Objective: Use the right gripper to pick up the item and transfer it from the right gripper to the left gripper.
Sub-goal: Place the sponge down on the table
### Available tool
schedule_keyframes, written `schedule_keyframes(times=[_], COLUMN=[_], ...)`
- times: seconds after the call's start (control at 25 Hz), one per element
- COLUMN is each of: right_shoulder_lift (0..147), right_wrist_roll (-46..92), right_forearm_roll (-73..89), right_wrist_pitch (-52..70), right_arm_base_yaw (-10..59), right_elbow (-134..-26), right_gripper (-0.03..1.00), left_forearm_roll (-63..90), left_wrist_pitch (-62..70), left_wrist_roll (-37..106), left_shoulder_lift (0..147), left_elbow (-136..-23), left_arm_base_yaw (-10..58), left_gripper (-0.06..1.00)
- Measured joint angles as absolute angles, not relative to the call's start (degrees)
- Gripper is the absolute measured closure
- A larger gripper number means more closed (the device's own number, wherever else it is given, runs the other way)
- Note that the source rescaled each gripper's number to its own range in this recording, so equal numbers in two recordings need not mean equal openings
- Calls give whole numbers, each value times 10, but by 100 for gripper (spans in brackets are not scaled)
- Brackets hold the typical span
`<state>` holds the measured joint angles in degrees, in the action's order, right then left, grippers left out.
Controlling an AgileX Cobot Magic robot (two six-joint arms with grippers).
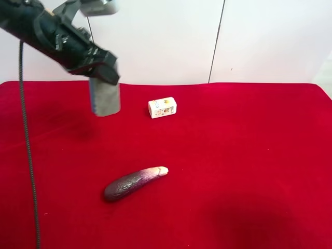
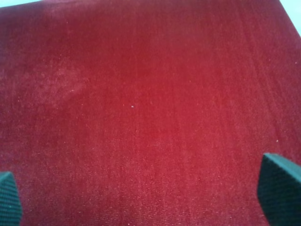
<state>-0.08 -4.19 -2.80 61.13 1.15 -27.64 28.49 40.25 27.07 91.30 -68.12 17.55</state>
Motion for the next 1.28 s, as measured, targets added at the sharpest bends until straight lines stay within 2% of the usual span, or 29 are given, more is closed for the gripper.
schedule_keyframes(times=[0.2,0.56,0.8,1.28], right_shoulder_lift=[-1,-1,-1,-1], right_wrist_roll=[-42,-42,-42,-42], right_forearm_roll=[-28,-28,-28,-28], right_wrist_pitch=[611,611,611,611], right_arm_base_yaw=[12,12,12,12], right_elbow=[-276,-276,-276,-276], right_gripper=[-3,-3,-3,-3], left_forearm_roll=[239,191,190,215], left_wrist_pitch=[497,627,638,625], left_wrist_roll=[268,267,267,258], left_shoulder_lift=[974,1124,1201,1234], left_elbow=[-712,-833,-895,-905], left_arm_base_yaw=[127,124,130,139], left_gripper=[92,92,92,92])
